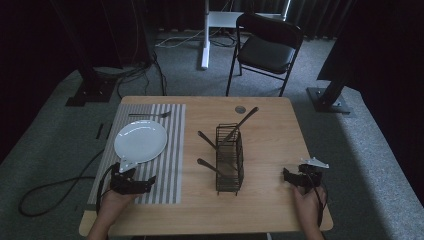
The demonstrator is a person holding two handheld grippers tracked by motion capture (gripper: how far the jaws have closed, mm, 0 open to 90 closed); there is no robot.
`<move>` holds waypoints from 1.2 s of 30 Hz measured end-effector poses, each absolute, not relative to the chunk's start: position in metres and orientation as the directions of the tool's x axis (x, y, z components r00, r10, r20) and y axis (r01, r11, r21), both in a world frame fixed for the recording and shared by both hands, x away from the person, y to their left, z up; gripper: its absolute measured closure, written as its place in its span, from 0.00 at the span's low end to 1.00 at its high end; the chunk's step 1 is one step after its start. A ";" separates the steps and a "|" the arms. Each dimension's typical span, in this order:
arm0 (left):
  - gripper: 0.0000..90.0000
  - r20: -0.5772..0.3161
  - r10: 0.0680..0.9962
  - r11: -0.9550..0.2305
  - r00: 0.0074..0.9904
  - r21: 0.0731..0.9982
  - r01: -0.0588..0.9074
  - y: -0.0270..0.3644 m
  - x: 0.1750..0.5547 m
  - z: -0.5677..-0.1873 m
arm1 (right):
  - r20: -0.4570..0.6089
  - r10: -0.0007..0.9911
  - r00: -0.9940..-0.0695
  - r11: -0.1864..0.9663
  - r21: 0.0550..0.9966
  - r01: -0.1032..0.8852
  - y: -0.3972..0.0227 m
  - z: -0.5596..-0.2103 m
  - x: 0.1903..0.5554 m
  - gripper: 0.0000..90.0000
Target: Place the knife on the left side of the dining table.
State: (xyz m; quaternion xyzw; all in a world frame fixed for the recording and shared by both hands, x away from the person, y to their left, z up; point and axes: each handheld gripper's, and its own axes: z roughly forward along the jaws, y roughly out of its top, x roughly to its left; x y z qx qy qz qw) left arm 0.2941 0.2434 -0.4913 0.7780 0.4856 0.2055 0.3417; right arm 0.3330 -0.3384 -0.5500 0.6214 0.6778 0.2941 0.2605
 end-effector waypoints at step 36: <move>0.05 -0.003 0.768 -0.373 0.640 0.811 0.451 0.171 0.339 -0.414 | 0.011 0.996 -0.093 0.056 0.723 0.688 -0.339 -0.550 0.333 0.13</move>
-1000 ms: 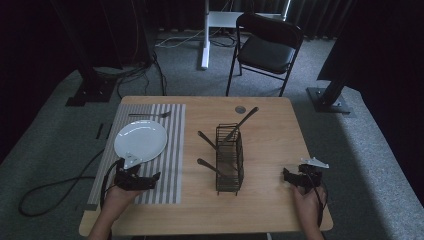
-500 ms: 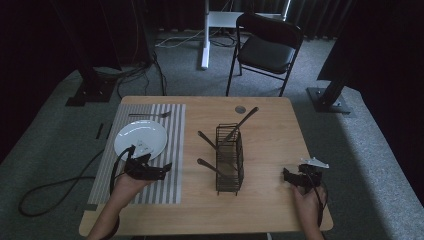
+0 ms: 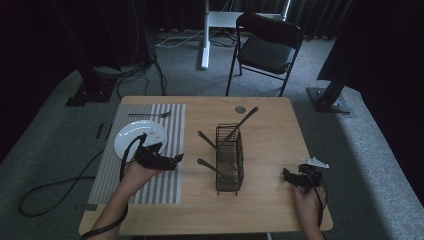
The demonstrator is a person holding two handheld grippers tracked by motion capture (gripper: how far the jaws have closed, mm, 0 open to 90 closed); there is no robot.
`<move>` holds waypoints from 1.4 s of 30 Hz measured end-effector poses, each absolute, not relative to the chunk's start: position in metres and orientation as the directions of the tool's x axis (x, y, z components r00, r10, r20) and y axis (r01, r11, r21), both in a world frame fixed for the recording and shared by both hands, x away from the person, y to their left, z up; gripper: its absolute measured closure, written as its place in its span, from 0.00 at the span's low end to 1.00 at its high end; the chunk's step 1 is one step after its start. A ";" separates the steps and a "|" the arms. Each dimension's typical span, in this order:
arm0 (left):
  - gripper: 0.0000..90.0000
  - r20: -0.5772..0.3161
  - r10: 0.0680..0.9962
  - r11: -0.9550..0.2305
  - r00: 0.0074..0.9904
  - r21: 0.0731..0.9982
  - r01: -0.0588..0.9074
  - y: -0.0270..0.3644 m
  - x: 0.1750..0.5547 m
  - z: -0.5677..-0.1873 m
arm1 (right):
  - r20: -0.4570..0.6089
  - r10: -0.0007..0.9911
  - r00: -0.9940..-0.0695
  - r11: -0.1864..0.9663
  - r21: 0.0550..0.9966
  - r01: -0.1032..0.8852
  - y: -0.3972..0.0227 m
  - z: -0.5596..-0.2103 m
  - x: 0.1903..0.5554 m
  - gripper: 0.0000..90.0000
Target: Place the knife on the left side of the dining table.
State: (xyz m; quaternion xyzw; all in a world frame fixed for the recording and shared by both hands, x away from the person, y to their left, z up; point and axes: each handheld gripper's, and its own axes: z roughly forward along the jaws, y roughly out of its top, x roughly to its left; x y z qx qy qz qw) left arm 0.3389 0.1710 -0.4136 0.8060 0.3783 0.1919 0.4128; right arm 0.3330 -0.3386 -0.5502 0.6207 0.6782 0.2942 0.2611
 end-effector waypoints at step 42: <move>0.38 -0.103 0.666 -0.359 0.739 0.824 0.438 0.111 0.375 -0.384 | 0.011 0.996 -0.094 0.057 0.724 0.687 -0.339 -0.550 0.333 0.13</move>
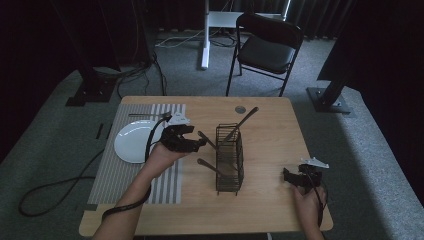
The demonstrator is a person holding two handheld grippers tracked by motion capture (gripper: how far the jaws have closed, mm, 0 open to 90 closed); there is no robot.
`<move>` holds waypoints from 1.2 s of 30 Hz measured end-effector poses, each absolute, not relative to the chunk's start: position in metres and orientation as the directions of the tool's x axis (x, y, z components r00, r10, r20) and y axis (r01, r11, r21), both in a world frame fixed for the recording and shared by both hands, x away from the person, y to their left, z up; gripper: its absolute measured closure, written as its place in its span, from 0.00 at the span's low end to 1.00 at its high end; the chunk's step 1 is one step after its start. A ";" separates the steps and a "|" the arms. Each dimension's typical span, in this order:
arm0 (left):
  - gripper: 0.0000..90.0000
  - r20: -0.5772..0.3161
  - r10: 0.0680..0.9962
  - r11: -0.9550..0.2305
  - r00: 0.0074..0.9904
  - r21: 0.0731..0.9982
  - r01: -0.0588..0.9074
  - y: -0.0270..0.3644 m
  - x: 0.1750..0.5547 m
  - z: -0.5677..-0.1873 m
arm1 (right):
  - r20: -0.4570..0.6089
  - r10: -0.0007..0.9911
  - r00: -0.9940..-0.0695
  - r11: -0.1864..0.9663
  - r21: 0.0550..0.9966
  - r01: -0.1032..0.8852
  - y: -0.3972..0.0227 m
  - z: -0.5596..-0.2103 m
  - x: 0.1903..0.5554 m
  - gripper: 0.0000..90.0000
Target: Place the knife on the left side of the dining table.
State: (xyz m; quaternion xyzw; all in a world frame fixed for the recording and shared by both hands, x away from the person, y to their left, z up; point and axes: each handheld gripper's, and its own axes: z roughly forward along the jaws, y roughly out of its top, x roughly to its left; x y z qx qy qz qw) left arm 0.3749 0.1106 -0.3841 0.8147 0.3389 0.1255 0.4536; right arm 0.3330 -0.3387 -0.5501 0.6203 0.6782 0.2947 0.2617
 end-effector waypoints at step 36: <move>0.84 -0.119 0.505 -0.364 0.855 0.869 0.336 0.073 0.366 -0.367 | 0.011 0.996 -0.093 0.056 0.724 0.687 -0.339 -0.550 0.333 0.13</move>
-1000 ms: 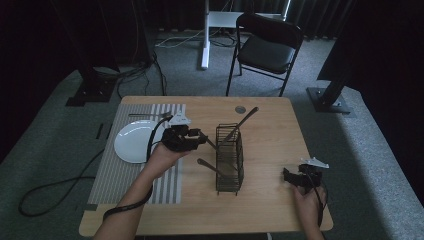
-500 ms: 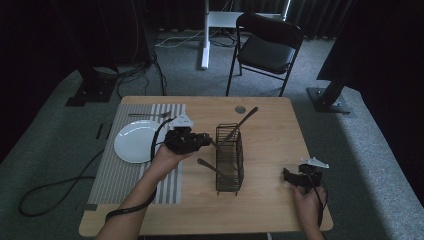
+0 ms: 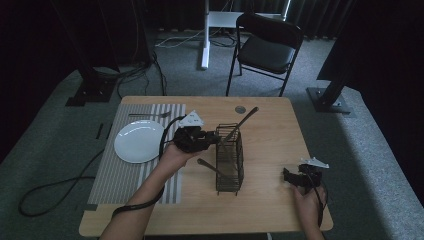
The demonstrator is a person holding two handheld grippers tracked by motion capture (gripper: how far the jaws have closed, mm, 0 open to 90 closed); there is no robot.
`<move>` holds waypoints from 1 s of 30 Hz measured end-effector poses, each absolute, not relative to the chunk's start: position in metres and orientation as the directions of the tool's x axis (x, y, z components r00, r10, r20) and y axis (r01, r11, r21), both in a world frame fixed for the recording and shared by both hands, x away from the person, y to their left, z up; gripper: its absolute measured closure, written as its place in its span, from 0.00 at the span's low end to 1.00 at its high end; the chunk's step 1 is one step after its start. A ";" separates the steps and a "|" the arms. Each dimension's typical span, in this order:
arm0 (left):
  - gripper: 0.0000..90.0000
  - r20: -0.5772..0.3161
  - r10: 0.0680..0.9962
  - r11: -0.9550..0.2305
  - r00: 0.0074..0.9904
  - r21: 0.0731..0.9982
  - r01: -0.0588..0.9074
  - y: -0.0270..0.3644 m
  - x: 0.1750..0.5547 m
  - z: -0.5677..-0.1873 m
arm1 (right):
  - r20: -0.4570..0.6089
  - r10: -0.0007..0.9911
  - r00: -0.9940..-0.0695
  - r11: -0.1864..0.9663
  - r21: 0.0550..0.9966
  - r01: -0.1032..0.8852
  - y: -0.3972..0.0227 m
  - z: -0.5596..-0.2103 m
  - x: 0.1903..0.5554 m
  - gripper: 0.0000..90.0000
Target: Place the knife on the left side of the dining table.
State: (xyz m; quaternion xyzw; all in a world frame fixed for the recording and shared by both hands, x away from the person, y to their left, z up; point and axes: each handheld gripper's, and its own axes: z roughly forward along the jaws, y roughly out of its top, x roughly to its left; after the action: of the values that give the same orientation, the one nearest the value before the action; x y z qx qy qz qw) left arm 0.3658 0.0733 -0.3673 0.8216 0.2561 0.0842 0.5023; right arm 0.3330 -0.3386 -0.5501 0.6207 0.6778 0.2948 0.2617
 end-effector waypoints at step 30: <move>0.83 -0.074 0.329 -0.361 0.941 0.911 0.198 0.034 0.386 -0.366 | 0.011 0.996 -0.093 0.056 0.723 0.689 -0.339 -0.550 0.333 0.13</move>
State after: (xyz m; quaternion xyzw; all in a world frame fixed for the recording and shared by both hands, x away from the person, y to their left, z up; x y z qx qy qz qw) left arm 0.3855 0.0337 -0.3656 0.8227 0.1601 0.0605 0.5422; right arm 0.3329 -0.3387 -0.5500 0.6210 0.6782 0.2939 0.2609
